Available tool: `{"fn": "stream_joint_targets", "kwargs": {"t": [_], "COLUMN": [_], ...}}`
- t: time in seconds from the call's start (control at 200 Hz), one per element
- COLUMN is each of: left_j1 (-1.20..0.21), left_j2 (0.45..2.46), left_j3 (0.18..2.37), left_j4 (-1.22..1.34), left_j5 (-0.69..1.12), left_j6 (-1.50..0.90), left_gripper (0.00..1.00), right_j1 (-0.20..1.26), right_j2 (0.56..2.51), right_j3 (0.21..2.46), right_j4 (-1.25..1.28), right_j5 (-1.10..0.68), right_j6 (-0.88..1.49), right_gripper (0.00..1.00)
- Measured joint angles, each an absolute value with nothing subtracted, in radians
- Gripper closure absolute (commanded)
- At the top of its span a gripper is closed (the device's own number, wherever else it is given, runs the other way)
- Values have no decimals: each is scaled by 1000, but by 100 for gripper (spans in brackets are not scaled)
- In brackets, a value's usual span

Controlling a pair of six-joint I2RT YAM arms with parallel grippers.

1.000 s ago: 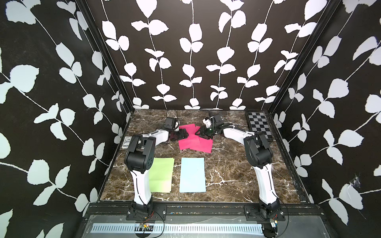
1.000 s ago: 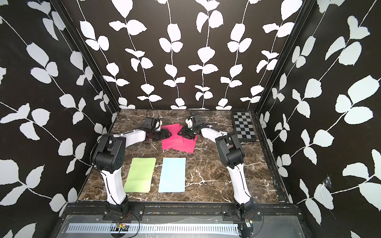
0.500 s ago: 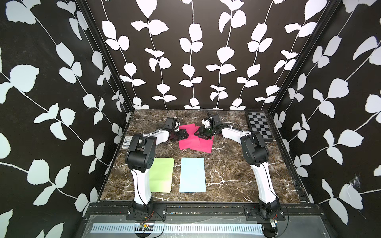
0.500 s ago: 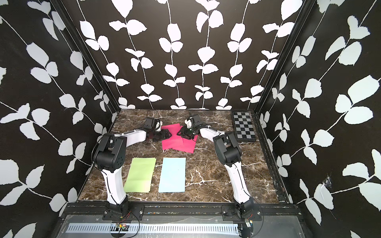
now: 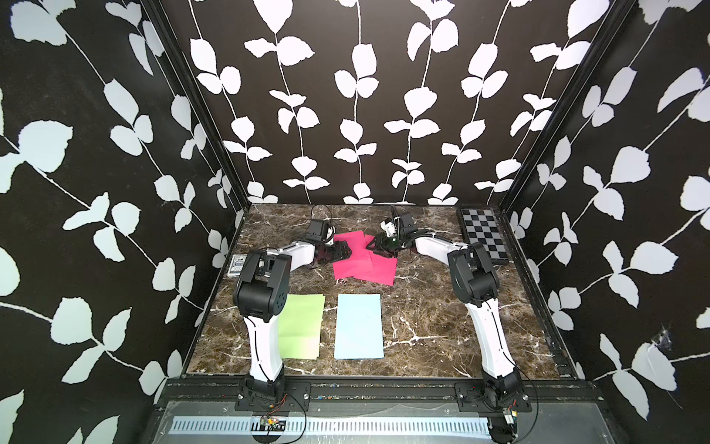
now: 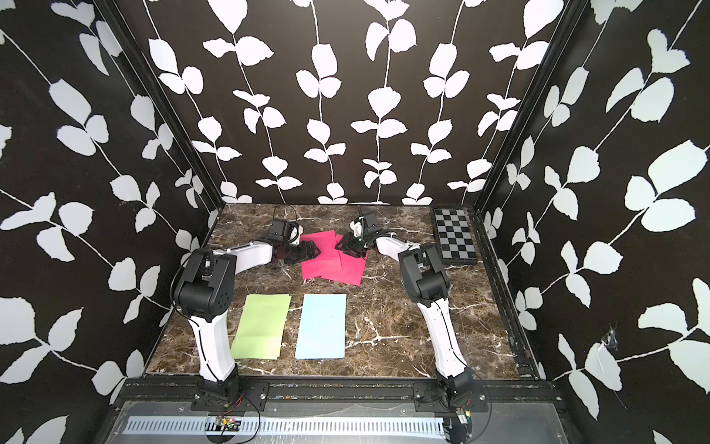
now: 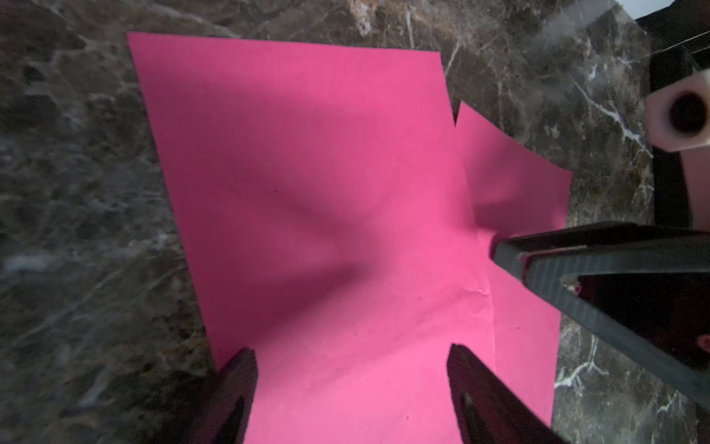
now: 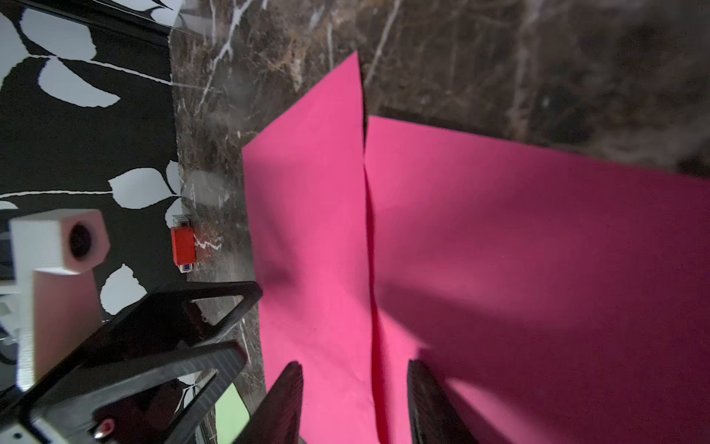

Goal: Sort the scattered colored papers by color
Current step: Pick up the colored paper from the center of the board.

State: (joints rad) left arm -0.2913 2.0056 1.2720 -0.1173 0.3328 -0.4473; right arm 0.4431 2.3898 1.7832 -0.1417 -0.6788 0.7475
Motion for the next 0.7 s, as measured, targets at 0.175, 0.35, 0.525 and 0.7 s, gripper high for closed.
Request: {"fn": "stream_joint_targets", "kwargs": {"t": [0.175,0.35,0.525,0.7], "left_j1": [-291,-291,-291,-291], "left_j2": [2006,2016,2025,2039], "left_j3": [1272,1283,1296,1316], "left_j4": [-117,-118,-121,-124], "left_j5": [337,345,348,352], "left_j6": [-438,-418,-402,-391], "left_gripper": [19,19,19,19], "right_j1": [443,443,443,443], "right_j2": [2417,2452,2473,2482], "right_j3": [1814,1842,1849,1849], "right_j4": [-124,-83,-42,-33], "right_j5": [-705,-751,-784,-804], "right_j6": [752,773,794,803], "right_gripper": [56,57,62,69]}}
